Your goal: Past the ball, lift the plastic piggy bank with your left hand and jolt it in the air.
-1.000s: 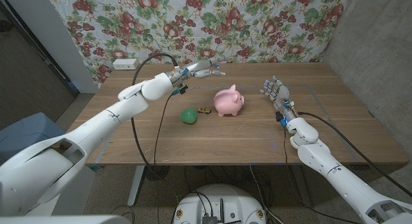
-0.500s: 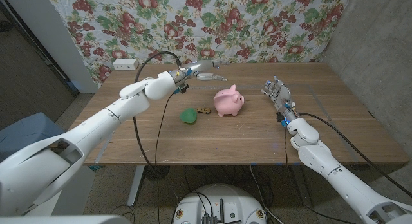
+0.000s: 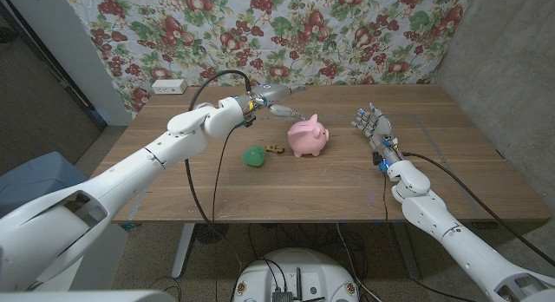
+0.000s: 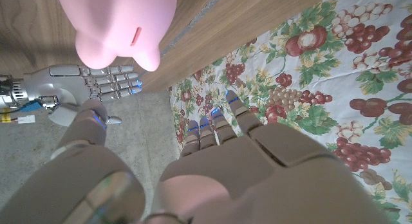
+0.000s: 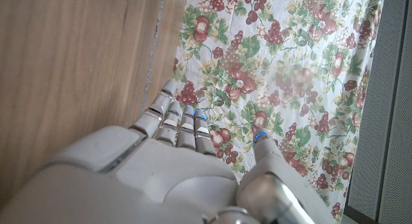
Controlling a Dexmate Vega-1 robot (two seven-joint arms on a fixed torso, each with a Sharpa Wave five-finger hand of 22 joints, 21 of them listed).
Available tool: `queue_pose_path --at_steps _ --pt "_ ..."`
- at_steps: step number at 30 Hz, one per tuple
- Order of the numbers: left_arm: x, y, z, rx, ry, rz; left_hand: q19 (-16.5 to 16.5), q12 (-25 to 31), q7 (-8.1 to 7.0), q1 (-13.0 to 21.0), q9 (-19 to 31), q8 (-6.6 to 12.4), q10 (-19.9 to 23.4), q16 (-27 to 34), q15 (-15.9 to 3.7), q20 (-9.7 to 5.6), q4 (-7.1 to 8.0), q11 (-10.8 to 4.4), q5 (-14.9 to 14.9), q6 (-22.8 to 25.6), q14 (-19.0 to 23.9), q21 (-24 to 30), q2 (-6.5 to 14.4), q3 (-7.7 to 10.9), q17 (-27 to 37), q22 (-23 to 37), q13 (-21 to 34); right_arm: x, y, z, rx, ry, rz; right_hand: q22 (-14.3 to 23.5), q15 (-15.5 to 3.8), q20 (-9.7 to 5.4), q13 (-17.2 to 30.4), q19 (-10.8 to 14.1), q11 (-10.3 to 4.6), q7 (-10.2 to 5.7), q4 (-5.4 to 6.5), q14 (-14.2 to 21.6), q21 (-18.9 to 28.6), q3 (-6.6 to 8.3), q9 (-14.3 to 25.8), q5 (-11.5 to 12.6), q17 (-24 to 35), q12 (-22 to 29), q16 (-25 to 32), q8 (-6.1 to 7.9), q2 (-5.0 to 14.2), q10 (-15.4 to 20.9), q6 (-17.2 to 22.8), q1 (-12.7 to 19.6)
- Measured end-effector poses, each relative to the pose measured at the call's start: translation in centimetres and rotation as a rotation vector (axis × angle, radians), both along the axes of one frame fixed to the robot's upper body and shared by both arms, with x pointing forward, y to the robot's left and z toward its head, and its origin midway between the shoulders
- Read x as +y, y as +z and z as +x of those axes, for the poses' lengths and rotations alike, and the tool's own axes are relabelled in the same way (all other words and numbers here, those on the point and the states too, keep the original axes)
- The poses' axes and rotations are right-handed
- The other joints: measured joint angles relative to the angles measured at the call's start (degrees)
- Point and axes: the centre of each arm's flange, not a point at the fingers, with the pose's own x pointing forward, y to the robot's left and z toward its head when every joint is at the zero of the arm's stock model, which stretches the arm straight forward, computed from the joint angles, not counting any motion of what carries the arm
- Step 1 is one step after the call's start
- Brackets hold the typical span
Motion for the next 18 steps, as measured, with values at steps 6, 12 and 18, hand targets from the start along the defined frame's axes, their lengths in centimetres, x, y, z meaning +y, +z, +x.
queue_pose_path --at_steps 6,12,18 --pt "-0.5 0.1 0.6 0.02 0.074 0.053 -0.09 0.0 -0.11 -0.22 0.0 0.0 -0.29 0.0 0.31 0.09 0.08 -0.28 0.0 -0.1 -0.31 0.0 -0.22 -0.4 0.27 0.0 0.0 0.0 0.0 0.0 0.0 0.001 0.0 0.0 0.0 -0.32 0.0 0.33 0.0 0.0 0.0 0.0 -0.22 0.0 0.0 0.0 0.0 0.0 0.0 0.0 0.0 0.0 0.0 0.0" --pt "-1.0 0.0 1.0 0.045 0.113 0.091 -0.09 0.0 -0.31 -0.21 0.0 0.0 -0.29 0.0 0.09 0.09 0.15 -0.29 0.0 -0.3 -0.09 0.0 -0.21 -0.78 0.26 0.0 0.0 -0.1 -0.2 0.0 0.003 0.001 0.001 0.0 0.0 0.09 0.0 0.74 0.0 0.0 0.0 0.0 -0.22 0.0 0.0 0.0 0.01 0.0 0.0 0.0 0.0 0.0 0.0 0.0" --pt "-1.4 0.0 1.4 0.056 0.125 0.109 -0.09 0.23 -0.31 -0.21 -0.01 0.01 -0.06 0.01 -0.13 0.09 0.15 -0.51 0.0 -0.3 0.13 0.01 -0.21 -0.78 0.26 -0.01 -0.01 -0.1 -0.2 0.0 0.004 0.0 0.003 0.0 0.0 0.09 0.0 0.73 0.0 -0.32 0.0 0.0 -0.43 0.0 0.0 0.0 0.0 0.0 0.0 0.0 0.0 0.0 0.31 0.0"
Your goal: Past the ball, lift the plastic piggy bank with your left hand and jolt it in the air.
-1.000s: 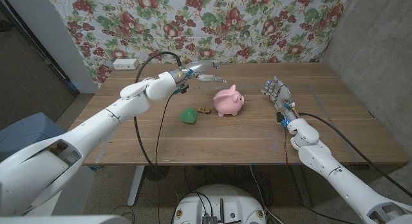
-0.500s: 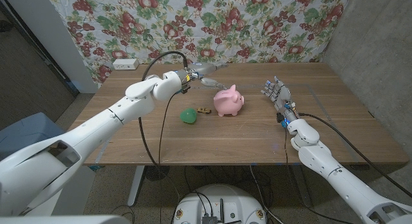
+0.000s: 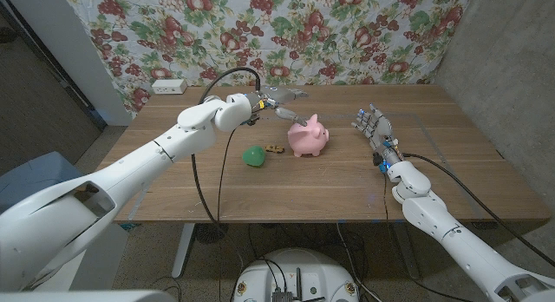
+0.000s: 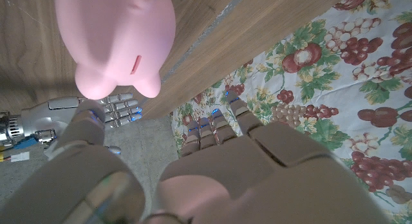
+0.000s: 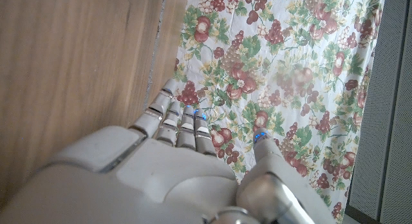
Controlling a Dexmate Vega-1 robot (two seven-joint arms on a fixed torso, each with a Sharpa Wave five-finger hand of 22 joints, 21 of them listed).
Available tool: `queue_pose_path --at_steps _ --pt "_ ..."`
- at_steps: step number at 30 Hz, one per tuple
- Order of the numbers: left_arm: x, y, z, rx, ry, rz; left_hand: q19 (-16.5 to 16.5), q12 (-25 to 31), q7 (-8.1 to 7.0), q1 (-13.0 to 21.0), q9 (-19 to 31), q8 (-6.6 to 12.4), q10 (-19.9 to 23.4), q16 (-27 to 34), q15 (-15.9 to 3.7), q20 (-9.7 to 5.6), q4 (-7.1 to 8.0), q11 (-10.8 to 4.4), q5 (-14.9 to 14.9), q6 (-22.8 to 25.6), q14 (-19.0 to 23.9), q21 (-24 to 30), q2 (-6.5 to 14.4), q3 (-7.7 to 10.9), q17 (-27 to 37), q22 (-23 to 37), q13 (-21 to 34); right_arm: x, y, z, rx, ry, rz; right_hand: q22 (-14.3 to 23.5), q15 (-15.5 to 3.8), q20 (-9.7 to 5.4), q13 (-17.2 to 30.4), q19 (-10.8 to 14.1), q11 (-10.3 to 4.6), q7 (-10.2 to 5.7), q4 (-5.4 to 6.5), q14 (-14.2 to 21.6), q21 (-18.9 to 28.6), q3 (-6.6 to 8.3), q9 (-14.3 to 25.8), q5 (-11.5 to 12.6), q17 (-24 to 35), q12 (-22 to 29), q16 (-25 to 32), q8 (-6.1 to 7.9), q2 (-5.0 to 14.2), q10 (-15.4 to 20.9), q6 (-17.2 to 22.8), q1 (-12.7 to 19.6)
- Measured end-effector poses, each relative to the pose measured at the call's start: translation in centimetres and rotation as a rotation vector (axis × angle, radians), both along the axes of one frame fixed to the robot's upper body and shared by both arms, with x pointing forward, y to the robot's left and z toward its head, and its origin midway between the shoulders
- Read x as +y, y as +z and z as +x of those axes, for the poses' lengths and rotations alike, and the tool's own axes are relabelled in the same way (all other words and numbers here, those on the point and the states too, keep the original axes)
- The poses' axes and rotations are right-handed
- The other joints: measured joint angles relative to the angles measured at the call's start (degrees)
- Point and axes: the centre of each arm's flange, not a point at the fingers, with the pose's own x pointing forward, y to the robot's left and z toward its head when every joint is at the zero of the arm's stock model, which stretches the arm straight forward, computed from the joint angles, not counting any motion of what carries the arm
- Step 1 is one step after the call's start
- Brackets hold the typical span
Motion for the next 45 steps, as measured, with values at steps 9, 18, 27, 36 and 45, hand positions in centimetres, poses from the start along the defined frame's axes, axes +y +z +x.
queue_pose_path --at_steps 9,18,27,36,45 --pt "-0.4 -0.3 0.6 0.039 0.025 0.037 0.22 0.07 0.0 0.0 0.0 0.0 0.0 0.0 -0.09 -0.22 0.0 0.0 0.0 0.0 0.09 0.0 0.0 -0.47 -0.01 0.28 0.0 -0.1 -0.2 0.0 0.003 -0.002 0.002 0.0 0.0 0.0 0.0 0.0 0.0 0.0 0.0 0.0 -0.22 0.0 0.0 0.0 0.0 0.0 0.0 0.0 0.0 0.0 0.0 0.0" --pt "-0.8 -0.7 1.2 0.069 0.038 0.065 0.22 0.07 0.0 0.0 -0.01 0.27 0.22 0.23 -0.09 -0.21 0.23 -0.22 0.0 0.01 0.09 -0.23 0.01 -0.7 -0.01 0.28 -0.01 -0.3 -0.2 0.2 0.006 -0.003 0.005 0.0 0.0 0.0 0.0 -0.01 0.0 0.0 0.0 0.0 -0.22 0.0 0.0 0.0 -0.29 0.0 0.0 0.0 0.0 0.0 0.0 0.0" --pt "-1.5 -1.1 1.6 0.091 0.043 0.089 0.74 0.06 0.0 0.25 -0.01 0.27 0.31 0.23 -0.09 -0.31 -0.01 -0.31 0.0 0.01 0.09 -0.23 -0.24 -0.94 -0.01 0.27 -0.01 -0.3 -0.3 0.3 0.007 -0.001 0.008 0.0 0.11 0.0 0.0 -0.01 0.0 0.0 0.0 0.11 -0.63 0.0 0.0 0.0 -0.28 0.0 0.0 0.0 0.0 0.0 -0.01 0.0" --pt "-2.1 -1.4 1.9 0.098 0.054 0.109 0.95 0.46 0.1 0.54 -0.01 0.72 1.05 0.29 -0.18 -0.51 0.23 -0.18 0.0 0.54 0.61 -0.23 0.08 -1.18 -0.02 0.27 0.26 -0.5 -0.4 0.3 0.006 -0.002 0.014 0.0 0.11 0.0 0.0 -0.01 0.0 0.01 0.0 0.11 -0.84 0.0 0.0 0.0 -0.28 0.0 0.0 0.0 0.0 0.0 -0.01 0.0" --pt "-2.6 -1.7 2.1 0.099 0.068 0.116 2.1 0.9 0.41 0.59 -0.01 0.72 1.81 0.49 0.13 -0.59 0.06 -0.14 0.0 0.85 1.74 -0.22 0.13 -1.35 -0.02 0.26 0.26 -0.7 -0.5 0.4 0.007 -0.001 0.015 0.0 0.1 0.0 0.0 -0.01 0.0 0.01 0.0 0.1 -1.06 0.0 0.0 0.0 -0.27 0.0 0.0 0.0 0.0 0.0 -0.01 0.0"
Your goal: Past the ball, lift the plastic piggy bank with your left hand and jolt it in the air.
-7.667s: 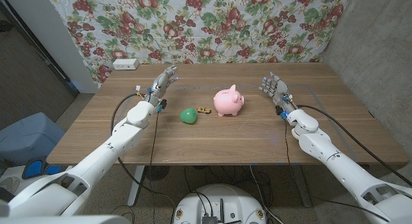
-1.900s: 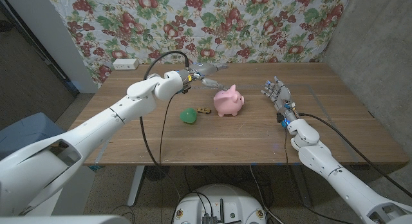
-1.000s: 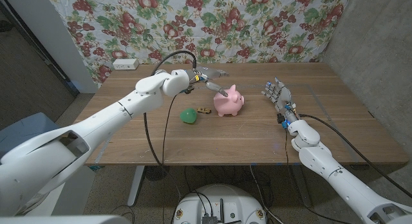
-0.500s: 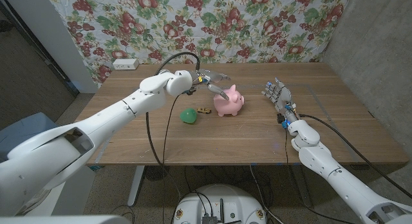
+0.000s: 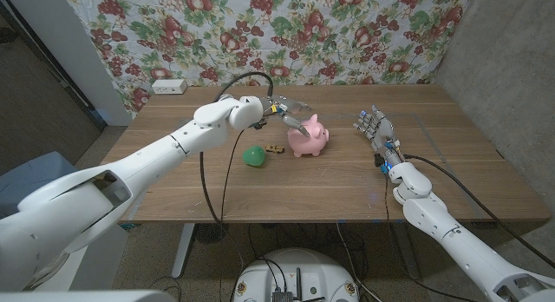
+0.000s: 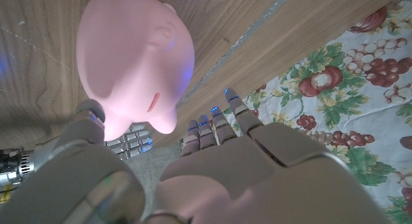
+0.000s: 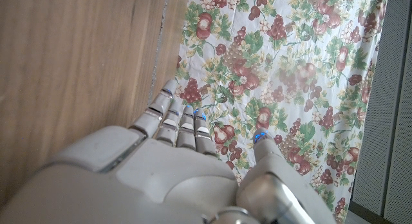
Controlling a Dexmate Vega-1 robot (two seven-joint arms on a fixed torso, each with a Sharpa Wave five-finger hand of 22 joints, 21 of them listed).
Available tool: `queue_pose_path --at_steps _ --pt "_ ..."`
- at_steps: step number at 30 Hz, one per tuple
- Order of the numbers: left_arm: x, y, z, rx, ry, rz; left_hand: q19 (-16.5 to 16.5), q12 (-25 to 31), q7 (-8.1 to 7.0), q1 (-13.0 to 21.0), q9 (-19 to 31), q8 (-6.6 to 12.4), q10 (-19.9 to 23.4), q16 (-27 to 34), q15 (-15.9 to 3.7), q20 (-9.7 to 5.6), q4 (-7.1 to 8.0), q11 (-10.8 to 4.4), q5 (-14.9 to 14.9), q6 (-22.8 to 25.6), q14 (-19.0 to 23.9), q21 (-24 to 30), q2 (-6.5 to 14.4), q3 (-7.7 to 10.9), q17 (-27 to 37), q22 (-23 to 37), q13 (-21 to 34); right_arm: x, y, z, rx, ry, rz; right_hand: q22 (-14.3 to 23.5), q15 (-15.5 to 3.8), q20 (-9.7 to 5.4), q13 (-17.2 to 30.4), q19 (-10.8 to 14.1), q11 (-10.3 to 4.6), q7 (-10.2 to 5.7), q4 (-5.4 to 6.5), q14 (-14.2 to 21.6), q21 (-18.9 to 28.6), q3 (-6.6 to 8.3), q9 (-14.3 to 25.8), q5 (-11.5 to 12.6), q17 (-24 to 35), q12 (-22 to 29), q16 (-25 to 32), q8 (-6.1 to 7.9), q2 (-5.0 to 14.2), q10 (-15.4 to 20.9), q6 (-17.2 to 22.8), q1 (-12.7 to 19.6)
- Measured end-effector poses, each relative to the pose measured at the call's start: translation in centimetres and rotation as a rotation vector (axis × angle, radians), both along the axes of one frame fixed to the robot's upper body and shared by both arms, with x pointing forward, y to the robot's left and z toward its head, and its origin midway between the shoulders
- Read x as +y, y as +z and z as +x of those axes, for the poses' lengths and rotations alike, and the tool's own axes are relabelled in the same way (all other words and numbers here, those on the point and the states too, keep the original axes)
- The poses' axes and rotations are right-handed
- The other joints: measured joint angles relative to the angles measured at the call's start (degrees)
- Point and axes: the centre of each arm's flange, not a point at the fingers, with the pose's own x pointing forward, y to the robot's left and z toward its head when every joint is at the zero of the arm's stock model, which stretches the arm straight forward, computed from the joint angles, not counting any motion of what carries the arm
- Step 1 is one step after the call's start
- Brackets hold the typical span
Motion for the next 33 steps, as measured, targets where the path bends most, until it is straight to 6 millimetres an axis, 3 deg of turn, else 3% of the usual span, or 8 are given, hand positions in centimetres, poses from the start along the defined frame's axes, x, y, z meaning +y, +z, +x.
queue_pose_path --at_steps 33 --pt "-1.6 -1.9 0.9 0.041 0.032 -0.012 4.83 0.88 0.51 1.61 -0.01 0.99 4.15 0.89 0.3 -0.56 0.27 0.76 0.23 2.36 5.02 0.69 0.56 -1.04 -0.13 -0.01 -0.01 -0.6 0.0 -0.2 -0.001 0.008 -0.004 0.0 0.3 0.21 0.0 1.02 0.52 0.31 0.0 0.3 -0.64 0.0 0.0 0.0 0.01 0.0 0.0 0.0 0.16 0.52 0.31 -0.16"
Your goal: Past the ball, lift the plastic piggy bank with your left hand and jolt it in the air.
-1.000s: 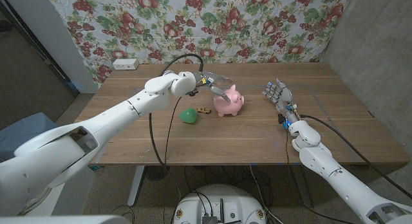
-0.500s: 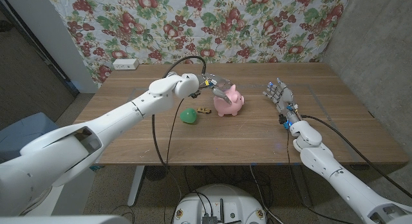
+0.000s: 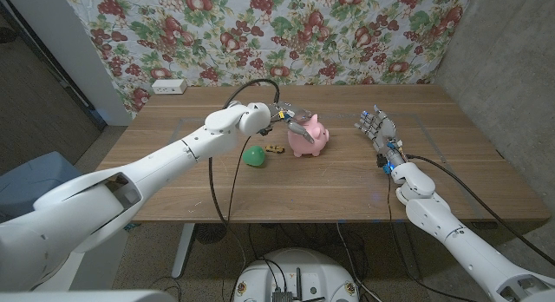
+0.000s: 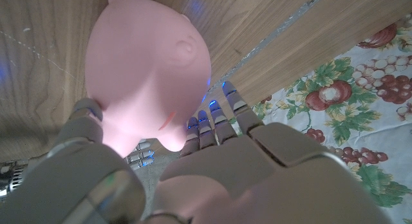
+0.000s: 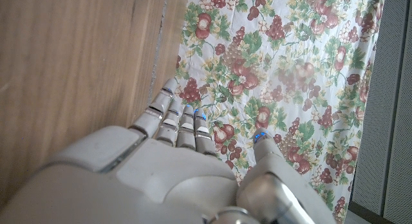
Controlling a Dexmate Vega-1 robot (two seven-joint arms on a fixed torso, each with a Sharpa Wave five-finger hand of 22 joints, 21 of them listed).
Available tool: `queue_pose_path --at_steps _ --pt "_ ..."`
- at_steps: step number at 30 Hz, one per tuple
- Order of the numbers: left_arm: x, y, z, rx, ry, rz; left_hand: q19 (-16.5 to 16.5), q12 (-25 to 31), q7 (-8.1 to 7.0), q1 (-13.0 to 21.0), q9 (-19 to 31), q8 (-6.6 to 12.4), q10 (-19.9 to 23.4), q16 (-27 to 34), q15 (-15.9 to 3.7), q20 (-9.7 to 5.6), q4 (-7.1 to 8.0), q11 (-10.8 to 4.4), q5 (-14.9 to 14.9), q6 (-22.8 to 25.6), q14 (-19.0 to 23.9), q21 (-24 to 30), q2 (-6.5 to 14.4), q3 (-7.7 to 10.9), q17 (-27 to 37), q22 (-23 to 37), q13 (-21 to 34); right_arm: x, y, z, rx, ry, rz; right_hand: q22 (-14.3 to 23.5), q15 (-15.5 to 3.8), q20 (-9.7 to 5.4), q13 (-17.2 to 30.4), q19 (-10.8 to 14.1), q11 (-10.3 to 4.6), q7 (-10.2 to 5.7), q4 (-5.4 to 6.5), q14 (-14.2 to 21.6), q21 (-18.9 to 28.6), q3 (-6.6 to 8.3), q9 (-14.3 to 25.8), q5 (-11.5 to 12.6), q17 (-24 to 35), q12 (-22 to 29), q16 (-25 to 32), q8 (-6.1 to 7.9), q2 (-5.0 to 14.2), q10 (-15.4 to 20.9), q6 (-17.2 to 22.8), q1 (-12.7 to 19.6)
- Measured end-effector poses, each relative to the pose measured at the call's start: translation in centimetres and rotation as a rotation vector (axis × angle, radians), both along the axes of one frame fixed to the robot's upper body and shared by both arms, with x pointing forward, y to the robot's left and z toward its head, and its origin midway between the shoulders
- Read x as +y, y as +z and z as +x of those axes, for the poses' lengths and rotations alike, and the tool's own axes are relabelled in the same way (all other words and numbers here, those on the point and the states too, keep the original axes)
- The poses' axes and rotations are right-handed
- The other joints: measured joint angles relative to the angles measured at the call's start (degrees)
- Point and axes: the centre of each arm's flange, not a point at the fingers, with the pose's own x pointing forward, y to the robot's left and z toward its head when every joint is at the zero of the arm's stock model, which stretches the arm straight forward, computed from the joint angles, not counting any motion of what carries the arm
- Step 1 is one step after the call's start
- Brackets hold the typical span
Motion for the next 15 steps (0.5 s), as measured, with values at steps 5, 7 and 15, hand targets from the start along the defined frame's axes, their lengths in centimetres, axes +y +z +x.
queue_pose_path --at_steps 5,7,15 --pt "-0.08 -0.19 0.14 0.007 0.003 -0.006 0.91 0.0 0.11 0.23 0.0 0.0 0.15 0.0 0.31 -0.3 0.0 0.16 0.0 0.51 0.31 0.43 0.23 0.0 0.0 0.0 0.0 -0.03 0.0 0.0 0.001 0.0 0.0 0.0 0.0 0.0 0.0 0.0 0.0 0.0 0.0 0.0 -0.25 0.0 0.0 0.0 0.0 0.0 0.0 0.0 0.0 0.0 0.0 0.0" --pt "-0.19 -0.44 0.29 0.013 0.004 -0.007 1.19 0.0 0.11 0.23 0.0 0.0 0.3 0.0 0.21 -0.17 0.0 0.31 0.0 0.51 0.68 0.43 0.23 0.0 0.0 0.0 0.0 -0.03 -0.01 0.01 0.002 0.001 0.0 0.0 0.0 0.0 0.0 0.0 0.0 0.0 0.0 0.0 -0.25 0.0 0.0 0.0 -0.12 0.0 0.0 0.0 0.0 0.0 0.0 0.0" --pt "-0.29 -0.88 0.7 0.024 0.003 -0.023 2.72 0.0 0.09 0.85 0.0 -0.04 1.04 0.36 0.1 -0.18 0.01 0.19 -0.01 0.5 2.15 0.67 0.39 -0.01 0.01 0.0 -0.01 -0.06 -0.01 0.0 0.004 0.001 -0.001 0.0 0.31 0.41 0.0 0.41 0.0 0.0 0.0 0.31 -0.26 0.0 0.0 0.0 -0.28 0.0 0.35 0.0 0.0 0.0 0.0 0.0"
